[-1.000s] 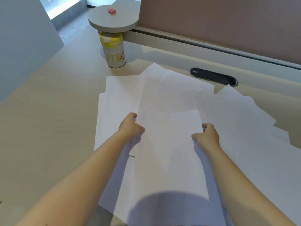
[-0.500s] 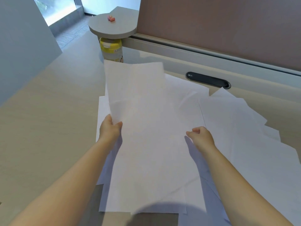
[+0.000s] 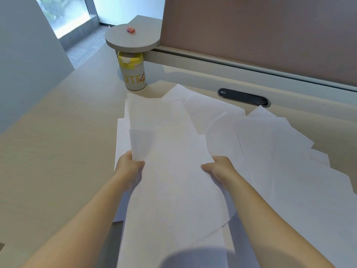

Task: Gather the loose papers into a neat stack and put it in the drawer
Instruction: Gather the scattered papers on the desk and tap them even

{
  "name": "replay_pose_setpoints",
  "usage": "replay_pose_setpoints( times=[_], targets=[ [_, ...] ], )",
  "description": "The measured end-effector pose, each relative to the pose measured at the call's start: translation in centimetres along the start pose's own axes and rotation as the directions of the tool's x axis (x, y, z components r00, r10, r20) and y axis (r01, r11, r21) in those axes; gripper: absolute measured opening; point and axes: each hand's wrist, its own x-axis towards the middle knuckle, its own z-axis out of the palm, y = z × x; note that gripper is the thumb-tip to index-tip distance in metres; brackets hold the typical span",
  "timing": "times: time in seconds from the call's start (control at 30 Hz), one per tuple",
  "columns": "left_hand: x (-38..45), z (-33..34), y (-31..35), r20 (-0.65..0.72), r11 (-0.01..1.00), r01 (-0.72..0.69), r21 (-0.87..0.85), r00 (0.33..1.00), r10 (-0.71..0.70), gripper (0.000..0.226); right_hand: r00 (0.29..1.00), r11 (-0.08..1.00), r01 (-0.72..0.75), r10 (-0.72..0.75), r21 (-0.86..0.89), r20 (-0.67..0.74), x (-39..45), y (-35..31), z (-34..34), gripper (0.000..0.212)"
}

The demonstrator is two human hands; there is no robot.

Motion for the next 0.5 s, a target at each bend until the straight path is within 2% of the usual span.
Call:
replay_pose_setpoints(
  times=[0.1,0.2,0.27,0.37,0.43,0.5],
  targets=[
    [-0.9,0.3,1.1,-0.080,0.994,-0.099,-0.056,0.992,0.094,0.035,0.995,0.995,0.062,-0.067,0.074,0.070,-0.4,-0.4,-0.5,0.021],
    [-1.9,1.5,2.2,-0.013,0.988,-0.095,-0.122,0.996,0.094,0.037,0.990,0.989,0.110,-0.118,0.103,0.077,-0.6,-0.6,-2.5,0.028],
    [-2.5,3.2,3.0,0.072,0.988,-0.072,-0.135,0.994,0.083,0.038,0.988,0.982,0.140,-0.147,0.129,0.044,-0.8,-0.3,-4.6,0.025],
    [-3.0,6.9,3.4,0.163,0.997,-0.051,-0.056,0.985,0.059,0.036,0.981,0.970,0.193,-0.188,0.145,-0.050,-1.3,0.7,-8.3,0.017],
    [-3.7,9.9,3.5,0.187,0.998,-0.066,0.009,0.980,0.063,0.031,0.976,0.965,0.208,-0.193,0.159,-0.105,-1.4,1.7,-11.1,0.024],
    [-4.6,13.0,3.6,0.196,0.997,-0.080,0.005,0.978,0.077,0.030,0.970,0.960,0.212,-0.185,0.185,-0.155,-1.7,2.7,-14.0,0.026]
  ],
)
